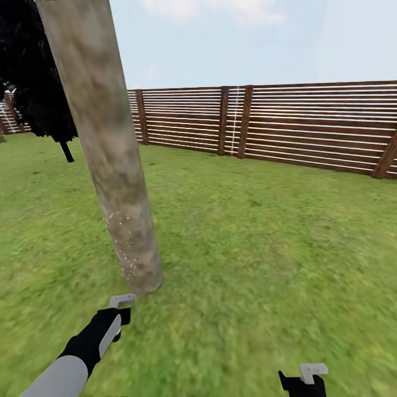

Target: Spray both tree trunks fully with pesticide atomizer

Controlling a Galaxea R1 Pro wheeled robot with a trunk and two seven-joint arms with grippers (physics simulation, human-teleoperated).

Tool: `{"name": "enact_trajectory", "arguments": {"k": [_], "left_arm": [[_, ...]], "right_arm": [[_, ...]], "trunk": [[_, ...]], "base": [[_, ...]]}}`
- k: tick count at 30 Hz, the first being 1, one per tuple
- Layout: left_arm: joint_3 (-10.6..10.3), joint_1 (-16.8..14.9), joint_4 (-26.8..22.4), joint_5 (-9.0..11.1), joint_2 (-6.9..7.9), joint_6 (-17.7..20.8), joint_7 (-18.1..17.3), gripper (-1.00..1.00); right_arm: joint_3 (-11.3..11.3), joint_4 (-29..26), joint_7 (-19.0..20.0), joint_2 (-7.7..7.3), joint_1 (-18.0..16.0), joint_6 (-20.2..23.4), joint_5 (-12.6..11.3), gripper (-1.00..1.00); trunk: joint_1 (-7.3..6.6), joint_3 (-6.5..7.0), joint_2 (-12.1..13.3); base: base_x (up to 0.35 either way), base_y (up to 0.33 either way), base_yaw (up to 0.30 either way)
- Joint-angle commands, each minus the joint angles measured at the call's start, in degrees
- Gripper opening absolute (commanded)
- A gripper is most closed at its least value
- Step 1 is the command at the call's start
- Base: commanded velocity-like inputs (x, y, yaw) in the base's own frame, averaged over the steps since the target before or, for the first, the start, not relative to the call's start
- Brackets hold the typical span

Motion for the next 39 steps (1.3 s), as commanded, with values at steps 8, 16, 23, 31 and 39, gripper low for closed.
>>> {"name": "enact_trajectory", "arguments": {"k": [8,16,23,31,39], "left_arm": [[-0.02,0.03,0.0,-0.05,-0.45,-0.08,0.0,-1.0],[0.0,-0.01,0.0,-0.05,-0.45,-0.08,0.0,-1.0],[0.0,0.03,0.0,-0.05,-0.45,-0.08,0.0,-1.0],[0.0,0.04,0.0,-0.05,-0.47,-0.08,0.0,-1.0],[0.0,0.06,0.0,-0.05,-0.63,-0.08,0.0,-1.0]], "right_arm": [[0.0,0.0,0.0,0.0,0.01,0.0,0.0,1.0],[0.0,0.0,0.0,0.0,0.0,-0.02,0.0,1.0],[0.0,0.0,0.0,0.0,0.01,-0.04,0.0,1.0],[0.0,0.0,0.0,0.0,0.03,-0.03,0.0,1.0],[0.0,0.0,0.0,0.0,0.01,-0.02,0.0,1.0]], "trunk": [[0.0,0.0,0.0],[0.0,0.0,0.0],[0.0,0.0,0.0],[0.0,0.0,0.0],[0.0,0.0,0.0]], "base": [[0.09,-0.268,0.276],[0.09,-0.268,0.167],[0.09,-0.268,0.079],[0.09,-0.268,0.273],[0.09,-0.268,0.119]]}}
